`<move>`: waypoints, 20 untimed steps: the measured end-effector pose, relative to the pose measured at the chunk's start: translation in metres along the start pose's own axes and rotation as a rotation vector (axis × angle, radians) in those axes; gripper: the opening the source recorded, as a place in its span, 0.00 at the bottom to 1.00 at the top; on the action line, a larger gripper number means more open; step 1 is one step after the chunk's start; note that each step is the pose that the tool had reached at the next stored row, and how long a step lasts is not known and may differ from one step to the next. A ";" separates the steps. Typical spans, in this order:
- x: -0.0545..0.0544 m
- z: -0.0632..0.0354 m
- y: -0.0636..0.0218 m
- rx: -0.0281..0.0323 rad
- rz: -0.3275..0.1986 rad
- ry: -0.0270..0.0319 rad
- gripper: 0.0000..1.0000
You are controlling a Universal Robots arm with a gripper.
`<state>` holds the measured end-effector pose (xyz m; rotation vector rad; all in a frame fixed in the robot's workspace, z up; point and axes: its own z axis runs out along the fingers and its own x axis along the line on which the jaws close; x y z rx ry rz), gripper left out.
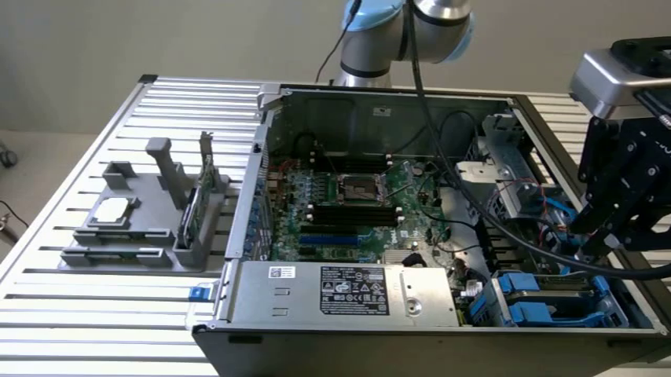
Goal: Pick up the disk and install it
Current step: 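Insert the disk into the insertion slot, then insert the first disk wire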
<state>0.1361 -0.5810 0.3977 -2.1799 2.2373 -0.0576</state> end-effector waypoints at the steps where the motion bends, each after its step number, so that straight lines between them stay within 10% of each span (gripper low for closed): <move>1: 0.000 0.0002 -0.0002 0.0000 0.000 0.0016 0.31; 20: 0.000 0.0002 -0.0005 0.0000 0.000 0.0037 0.22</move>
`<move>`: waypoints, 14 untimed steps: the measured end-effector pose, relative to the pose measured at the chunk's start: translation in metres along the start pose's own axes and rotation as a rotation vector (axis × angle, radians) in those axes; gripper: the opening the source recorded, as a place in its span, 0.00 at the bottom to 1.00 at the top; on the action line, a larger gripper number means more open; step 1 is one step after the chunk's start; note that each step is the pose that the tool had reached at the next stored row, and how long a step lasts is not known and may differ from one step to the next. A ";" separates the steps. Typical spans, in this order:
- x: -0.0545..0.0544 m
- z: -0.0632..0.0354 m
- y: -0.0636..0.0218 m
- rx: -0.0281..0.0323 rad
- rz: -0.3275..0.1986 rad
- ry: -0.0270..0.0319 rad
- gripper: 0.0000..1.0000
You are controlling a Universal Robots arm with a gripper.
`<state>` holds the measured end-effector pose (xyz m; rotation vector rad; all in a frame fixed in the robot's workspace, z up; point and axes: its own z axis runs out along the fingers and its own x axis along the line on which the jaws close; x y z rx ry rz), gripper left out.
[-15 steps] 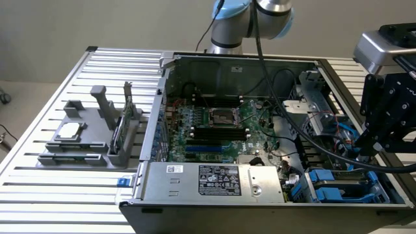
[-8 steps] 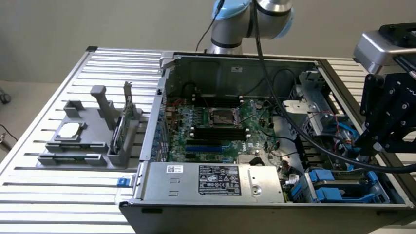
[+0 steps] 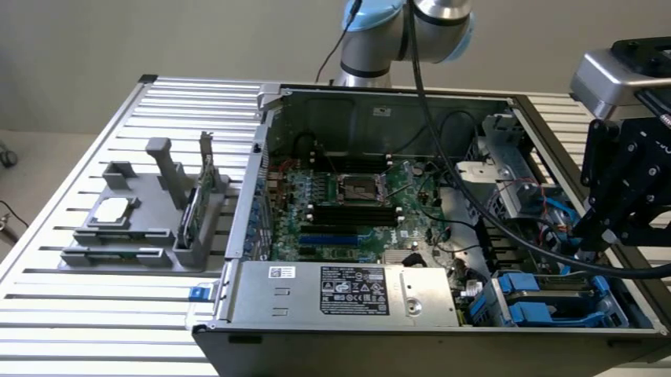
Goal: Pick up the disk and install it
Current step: 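Insert the first disk wire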
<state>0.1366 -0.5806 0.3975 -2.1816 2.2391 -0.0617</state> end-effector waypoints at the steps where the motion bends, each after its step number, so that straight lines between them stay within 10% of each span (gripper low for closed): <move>1: 0.000 0.0000 0.0000 0.0000 0.000 0.0000 0.22; 14: 0.000 0.0000 -0.0006 -0.0024 0.127 0.0023 0.22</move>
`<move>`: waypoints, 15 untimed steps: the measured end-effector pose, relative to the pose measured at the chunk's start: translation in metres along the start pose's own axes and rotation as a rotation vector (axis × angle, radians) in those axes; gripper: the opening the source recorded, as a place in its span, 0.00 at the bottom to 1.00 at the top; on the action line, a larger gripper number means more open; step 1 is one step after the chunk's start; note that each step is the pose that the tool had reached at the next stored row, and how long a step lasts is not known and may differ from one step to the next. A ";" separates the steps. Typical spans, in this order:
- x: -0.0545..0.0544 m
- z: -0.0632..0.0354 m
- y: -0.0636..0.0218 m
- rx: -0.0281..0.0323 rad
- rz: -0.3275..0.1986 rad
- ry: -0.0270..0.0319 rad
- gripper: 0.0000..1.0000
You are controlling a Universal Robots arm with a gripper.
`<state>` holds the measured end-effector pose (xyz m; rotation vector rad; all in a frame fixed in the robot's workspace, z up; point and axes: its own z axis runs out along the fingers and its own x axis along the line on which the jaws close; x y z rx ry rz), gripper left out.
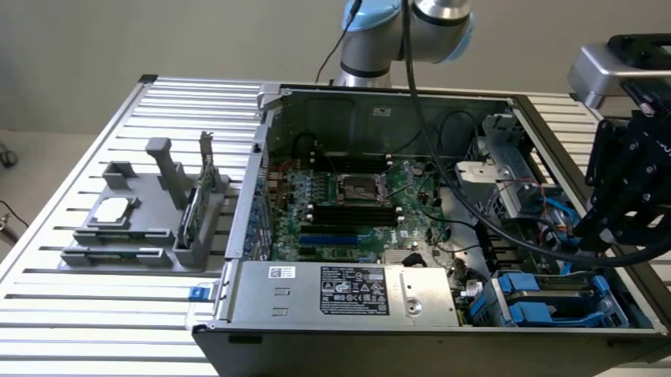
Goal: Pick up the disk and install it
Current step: 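Insert the first disk wire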
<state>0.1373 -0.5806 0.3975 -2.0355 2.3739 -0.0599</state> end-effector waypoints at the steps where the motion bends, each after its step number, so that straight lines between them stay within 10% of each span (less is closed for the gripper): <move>1: 0.000 0.0000 0.0000 -0.0003 0.016 0.0002 0.22; 15: 0.000 0.0001 0.0000 -0.0038 0.227 0.0047 0.22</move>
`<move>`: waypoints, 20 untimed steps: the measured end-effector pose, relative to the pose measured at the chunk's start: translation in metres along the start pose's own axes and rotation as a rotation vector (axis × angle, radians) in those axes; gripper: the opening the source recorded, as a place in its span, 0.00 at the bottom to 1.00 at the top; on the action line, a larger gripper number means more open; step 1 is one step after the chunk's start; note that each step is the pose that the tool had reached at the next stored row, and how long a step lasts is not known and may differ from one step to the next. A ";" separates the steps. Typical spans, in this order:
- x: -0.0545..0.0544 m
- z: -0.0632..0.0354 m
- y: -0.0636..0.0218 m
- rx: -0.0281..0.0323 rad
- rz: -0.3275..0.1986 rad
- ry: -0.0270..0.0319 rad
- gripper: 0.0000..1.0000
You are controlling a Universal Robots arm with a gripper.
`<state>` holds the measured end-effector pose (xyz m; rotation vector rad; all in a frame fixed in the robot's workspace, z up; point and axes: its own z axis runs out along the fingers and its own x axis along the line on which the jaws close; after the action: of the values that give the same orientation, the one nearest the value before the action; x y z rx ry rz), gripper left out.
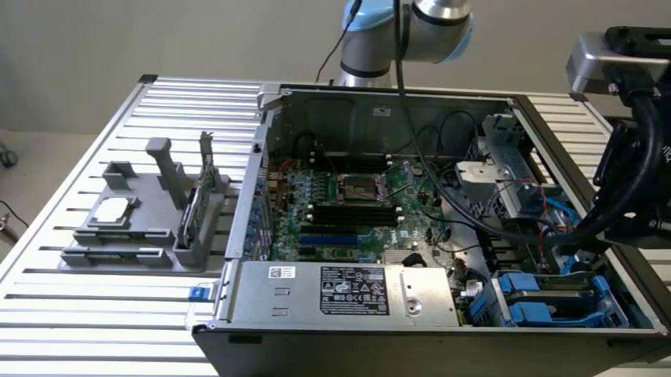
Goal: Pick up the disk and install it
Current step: 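Insert the first disk wire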
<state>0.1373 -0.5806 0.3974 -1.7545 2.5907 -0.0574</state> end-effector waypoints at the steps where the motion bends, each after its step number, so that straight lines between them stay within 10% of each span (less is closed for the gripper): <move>1: 0.000 0.0000 0.0000 -0.0002 0.015 0.0004 0.22; 20: 0.000 0.0004 0.0000 -0.0041 0.315 0.0098 0.22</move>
<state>0.1373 -0.5806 0.3971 -1.3283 2.8381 -0.0571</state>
